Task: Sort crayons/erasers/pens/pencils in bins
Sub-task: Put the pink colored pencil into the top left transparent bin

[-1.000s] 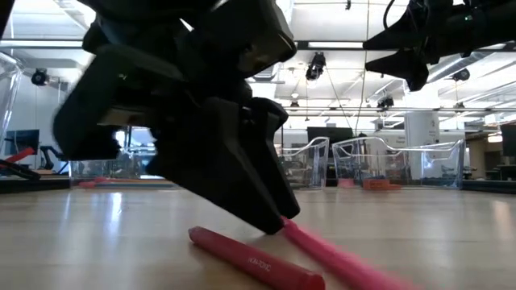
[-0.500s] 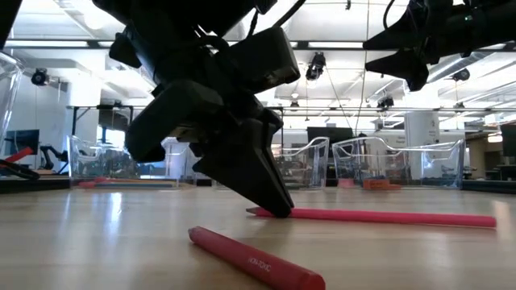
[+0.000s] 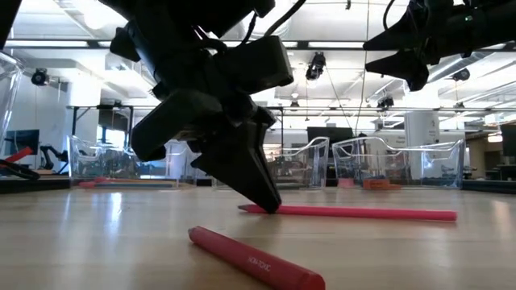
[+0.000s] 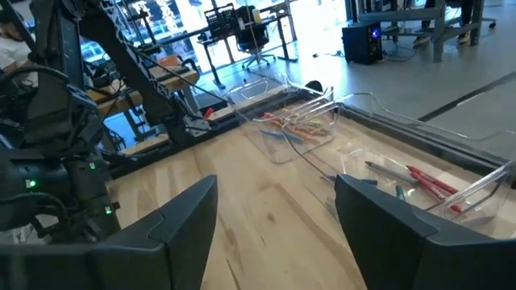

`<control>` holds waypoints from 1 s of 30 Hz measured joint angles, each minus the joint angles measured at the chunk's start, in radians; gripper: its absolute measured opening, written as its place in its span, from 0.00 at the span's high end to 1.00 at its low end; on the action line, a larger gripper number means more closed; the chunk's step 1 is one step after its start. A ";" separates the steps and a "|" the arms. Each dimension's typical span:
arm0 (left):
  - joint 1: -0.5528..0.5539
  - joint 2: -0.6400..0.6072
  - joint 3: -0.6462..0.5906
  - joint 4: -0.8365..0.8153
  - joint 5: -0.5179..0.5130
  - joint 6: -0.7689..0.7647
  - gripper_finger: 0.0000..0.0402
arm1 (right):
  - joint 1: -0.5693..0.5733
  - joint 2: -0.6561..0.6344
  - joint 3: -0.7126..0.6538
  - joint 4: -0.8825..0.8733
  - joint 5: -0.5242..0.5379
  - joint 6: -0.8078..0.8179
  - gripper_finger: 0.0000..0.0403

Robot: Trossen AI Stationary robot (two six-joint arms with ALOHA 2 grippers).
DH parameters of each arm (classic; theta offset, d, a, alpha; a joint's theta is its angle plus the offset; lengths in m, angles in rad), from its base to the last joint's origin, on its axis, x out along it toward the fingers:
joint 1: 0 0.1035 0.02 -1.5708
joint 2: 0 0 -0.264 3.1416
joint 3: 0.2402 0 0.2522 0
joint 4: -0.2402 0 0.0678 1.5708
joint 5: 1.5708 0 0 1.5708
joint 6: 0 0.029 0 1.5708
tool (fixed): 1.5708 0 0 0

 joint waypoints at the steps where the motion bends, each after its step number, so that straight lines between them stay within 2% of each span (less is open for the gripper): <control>1: -0.001 -0.009 -0.001 -0.015 -0.007 0.000 1.00 | 0.000 0.000 0.000 0.000 0.000 0.000 0.41; 7: -0.003 -0.048 -0.001 -0.075 -0.056 -0.001 0.99 | 0.000 0.000 0.000 0.000 0.000 0.000 0.41; 21: 0.024 -0.093 -0.016 -0.078 -0.052 -0.003 0.99 | 0.000 0.021 0.000 0.000 0.000 0.008 0.41; 30: 0.065 -0.084 -0.043 -0.075 0.020 -0.004 0.81 | 0.000 0.032 0.000 0.000 0.000 0.010 0.41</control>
